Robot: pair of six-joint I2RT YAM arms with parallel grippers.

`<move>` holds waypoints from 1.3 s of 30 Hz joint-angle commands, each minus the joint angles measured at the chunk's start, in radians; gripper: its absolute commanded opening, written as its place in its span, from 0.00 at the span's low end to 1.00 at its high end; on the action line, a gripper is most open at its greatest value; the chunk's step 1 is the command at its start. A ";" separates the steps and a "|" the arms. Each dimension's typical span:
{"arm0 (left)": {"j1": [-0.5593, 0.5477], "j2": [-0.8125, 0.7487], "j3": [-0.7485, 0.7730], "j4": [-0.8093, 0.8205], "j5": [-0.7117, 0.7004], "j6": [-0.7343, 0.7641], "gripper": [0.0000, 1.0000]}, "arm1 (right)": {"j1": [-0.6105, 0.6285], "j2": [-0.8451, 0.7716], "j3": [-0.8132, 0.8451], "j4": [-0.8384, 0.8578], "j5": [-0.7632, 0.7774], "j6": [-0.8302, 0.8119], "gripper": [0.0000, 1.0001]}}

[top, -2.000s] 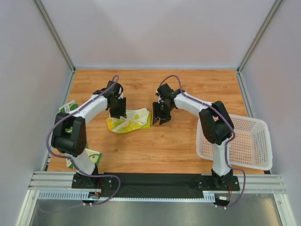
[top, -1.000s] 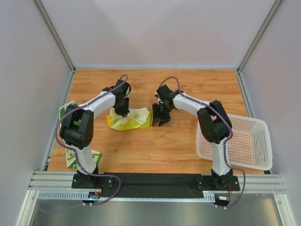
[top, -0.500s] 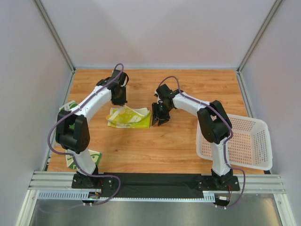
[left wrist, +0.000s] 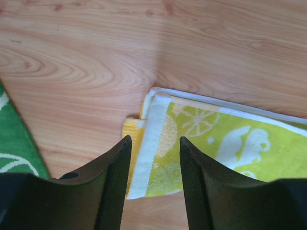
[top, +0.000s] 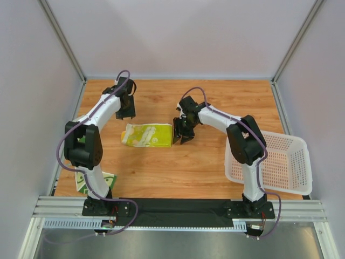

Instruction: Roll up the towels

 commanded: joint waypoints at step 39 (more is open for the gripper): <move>0.026 -0.173 -0.317 0.104 0.034 -0.056 0.06 | 0.063 0.116 0.077 0.016 0.012 0.036 0.08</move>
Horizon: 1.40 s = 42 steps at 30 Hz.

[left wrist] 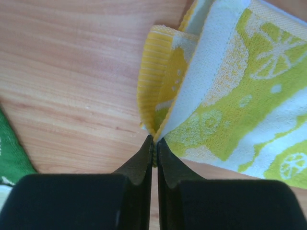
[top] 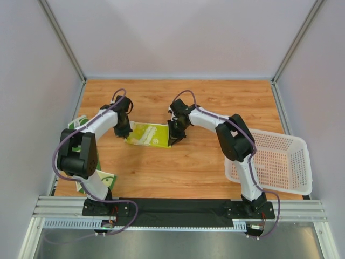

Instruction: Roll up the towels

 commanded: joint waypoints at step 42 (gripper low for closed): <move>-0.160 -0.180 -0.061 0.091 -0.003 -0.026 0.37 | -0.061 -0.092 0.099 -0.099 -0.013 -0.085 0.22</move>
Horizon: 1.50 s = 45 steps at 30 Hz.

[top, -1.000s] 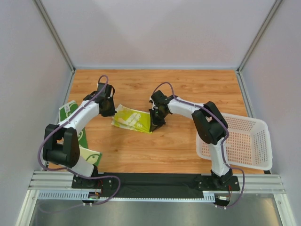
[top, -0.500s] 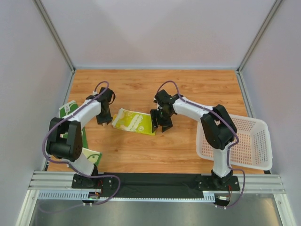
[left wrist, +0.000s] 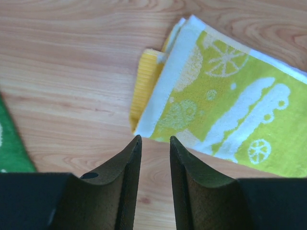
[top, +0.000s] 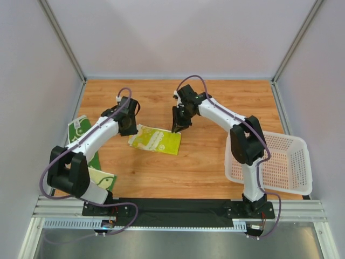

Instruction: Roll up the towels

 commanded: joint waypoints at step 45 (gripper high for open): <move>-0.644 -0.069 0.014 -0.030 -0.224 0.003 0.69 | -0.059 -0.705 -0.444 -0.094 0.462 0.041 0.75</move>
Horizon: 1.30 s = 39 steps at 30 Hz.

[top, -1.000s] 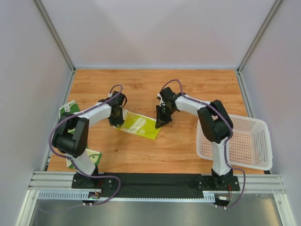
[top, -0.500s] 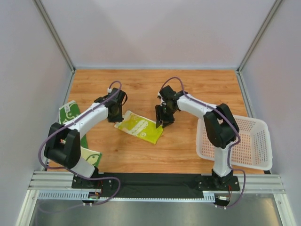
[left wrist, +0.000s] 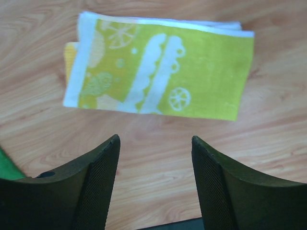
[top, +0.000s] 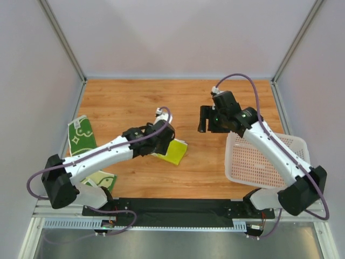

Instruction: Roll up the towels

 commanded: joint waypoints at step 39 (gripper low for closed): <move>-0.196 0.539 -0.017 0.275 0.065 -0.068 0.39 | -0.053 -0.334 -0.225 -0.137 0.079 0.019 0.71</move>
